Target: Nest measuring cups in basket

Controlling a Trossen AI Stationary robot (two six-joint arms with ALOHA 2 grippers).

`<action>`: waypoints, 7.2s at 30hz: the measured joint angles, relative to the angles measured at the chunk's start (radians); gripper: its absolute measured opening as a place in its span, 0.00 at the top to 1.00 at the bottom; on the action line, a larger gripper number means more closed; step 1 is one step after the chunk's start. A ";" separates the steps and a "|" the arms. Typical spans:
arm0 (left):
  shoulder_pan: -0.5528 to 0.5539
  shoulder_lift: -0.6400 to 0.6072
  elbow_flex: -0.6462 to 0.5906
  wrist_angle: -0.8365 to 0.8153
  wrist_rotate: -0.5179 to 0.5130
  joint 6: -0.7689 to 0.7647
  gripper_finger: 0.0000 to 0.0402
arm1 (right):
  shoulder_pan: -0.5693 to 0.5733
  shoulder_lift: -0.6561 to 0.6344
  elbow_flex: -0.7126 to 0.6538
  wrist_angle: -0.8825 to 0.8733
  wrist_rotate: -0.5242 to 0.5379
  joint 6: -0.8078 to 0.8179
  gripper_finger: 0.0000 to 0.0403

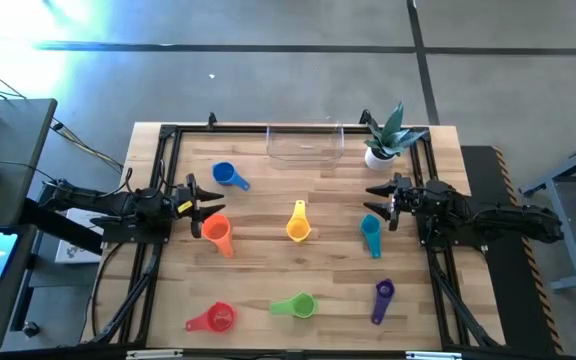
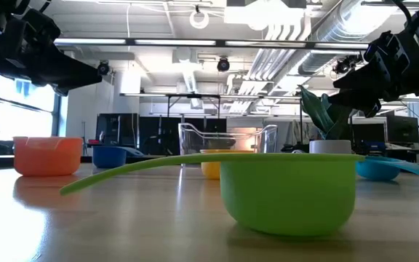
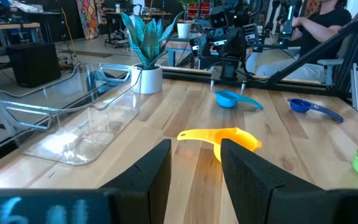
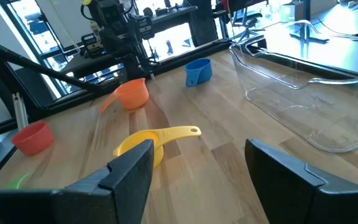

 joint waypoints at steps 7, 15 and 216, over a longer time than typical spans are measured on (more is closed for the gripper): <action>0.000 0.000 0.000 0.004 0.000 0.000 0.67 | 0.000 0.000 0.000 0.000 0.000 0.000 0.39; 0.000 0.000 0.000 0.004 -0.001 -0.084 0.67 | 0.000 0.000 0.000 0.000 0.000 0.000 0.39; 0.000 0.000 0.000 0.037 -0.214 -0.664 0.67 | 0.049 1.635 1.102 -0.556 -0.049 0.044 0.99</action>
